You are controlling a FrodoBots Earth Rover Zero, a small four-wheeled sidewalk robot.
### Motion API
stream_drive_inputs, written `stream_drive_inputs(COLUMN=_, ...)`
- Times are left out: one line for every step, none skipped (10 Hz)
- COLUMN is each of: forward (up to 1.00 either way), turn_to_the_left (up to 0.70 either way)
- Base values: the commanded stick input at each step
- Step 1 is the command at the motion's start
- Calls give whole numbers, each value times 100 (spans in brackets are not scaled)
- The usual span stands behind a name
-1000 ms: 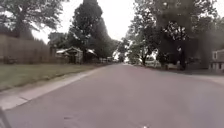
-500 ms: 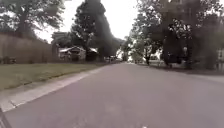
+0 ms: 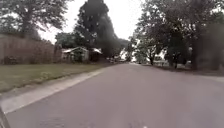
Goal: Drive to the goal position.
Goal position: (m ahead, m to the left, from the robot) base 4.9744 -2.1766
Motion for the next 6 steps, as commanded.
stream_drive_inputs(forward=70, turn_to_the_left=8)
stream_drive_inputs(forward=70, turn_to_the_left=8)
stream_drive_inputs(forward=70, turn_to_the_left=8)
stream_drive_inputs(forward=70, turn_to_the_left=8)
stream_drive_inputs(forward=70, turn_to_the_left=8)
stream_drive_inputs(forward=70, turn_to_the_left=2)
